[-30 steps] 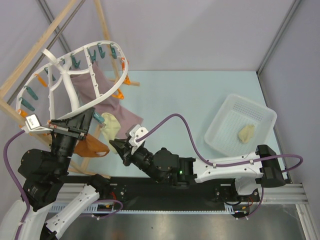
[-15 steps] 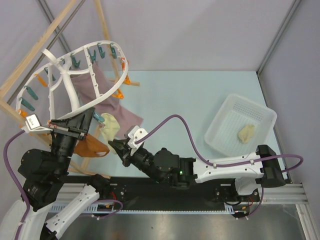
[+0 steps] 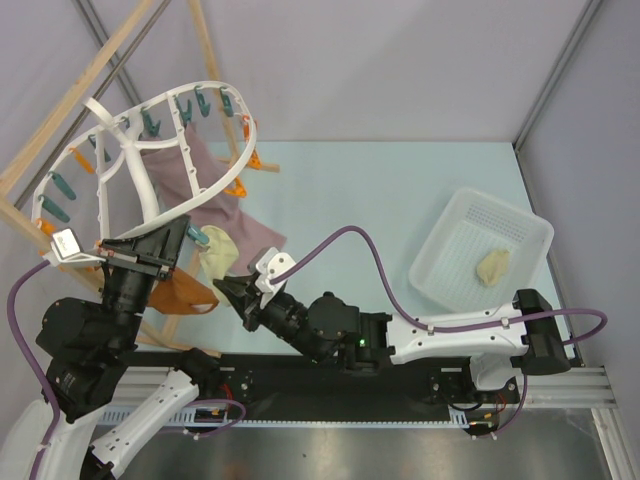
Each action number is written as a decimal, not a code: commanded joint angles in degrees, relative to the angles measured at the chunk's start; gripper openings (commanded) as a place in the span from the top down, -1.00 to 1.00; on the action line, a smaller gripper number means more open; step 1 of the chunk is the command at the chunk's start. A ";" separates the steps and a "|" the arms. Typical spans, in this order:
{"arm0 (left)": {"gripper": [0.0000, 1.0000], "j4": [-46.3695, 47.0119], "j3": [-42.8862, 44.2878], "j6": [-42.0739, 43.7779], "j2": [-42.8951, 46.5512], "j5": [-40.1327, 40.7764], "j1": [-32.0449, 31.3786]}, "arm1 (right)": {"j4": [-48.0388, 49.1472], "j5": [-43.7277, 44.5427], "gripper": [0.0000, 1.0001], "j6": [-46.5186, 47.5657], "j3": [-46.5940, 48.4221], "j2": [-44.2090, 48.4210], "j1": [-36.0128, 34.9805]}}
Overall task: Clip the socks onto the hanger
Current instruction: Clamp the sock onto the hanger.
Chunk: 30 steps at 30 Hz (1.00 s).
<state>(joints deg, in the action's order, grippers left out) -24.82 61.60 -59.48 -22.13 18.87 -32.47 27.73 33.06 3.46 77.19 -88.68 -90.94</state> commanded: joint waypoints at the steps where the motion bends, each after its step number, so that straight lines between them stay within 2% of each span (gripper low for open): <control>1: 0.82 -3.83 -1.13 -2.57 -1.34 -3.05 -0.05 | 1.19 -0.54 1.00 -0.56 2.35 -0.61 0.32; 6: 0.43 -3.22 -1.93 -2.65 -0.11 -2.79 -0.05 | 1.01 -1.33 1.00 -0.83 2.44 -0.79 0.58; 7: 0.29 -3.31 -2.10 -2.57 -0.02 -2.62 -0.05 | 1.01 -1.33 1.00 -0.83 2.44 -0.79 0.58; 12: 0.00 -3.57 -2.19 -2.48 0.33 -2.35 -0.05 | 0.31 -2.47 1.00 -1.44 2.88 -0.88 1.46; 14: -0.22 -3.83 -2.28 -2.57 0.51 -2.26 -0.05 | -0.47 -2.73 1.00 -1.97 3.32 -0.96 1.64; 17: -0.50 -4.71 -2.54 -2.57 1.21 -2.09 0.04 | -1.53 -2.30 0.57 -2.58 3.50 -0.88 2.16; 18: -0.55 -4.89 -2.63 -2.48 1.47 -1.91 -0.05 | -1.88 -2.04 0.33 -3.02 3.50 -0.79 2.17; 21: -0.62 -6.11 -2.89 -1.52 3.40 -1.65 -0.05 | -3.38 -1.16 0.04 -3.20 2.62 0.00 2.17; 25: -0.62 -7.78 -2.98 -0.02 6.48 -2.08 0.04 | -4.87 -0.54 -0.25 -5.13 0.16 2.37 2.86; 30: -0.58 -12.27 -3.15 0.68 9.38 -3.58 -0.05 | -7.68 -1.59 -0.28 -7.50 -3.79 7.11 5.24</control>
<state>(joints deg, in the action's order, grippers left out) -33.76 58.48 -59.96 -13.91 17.50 -32.45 20.88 31.07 -1.83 74.72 -86.54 -87.55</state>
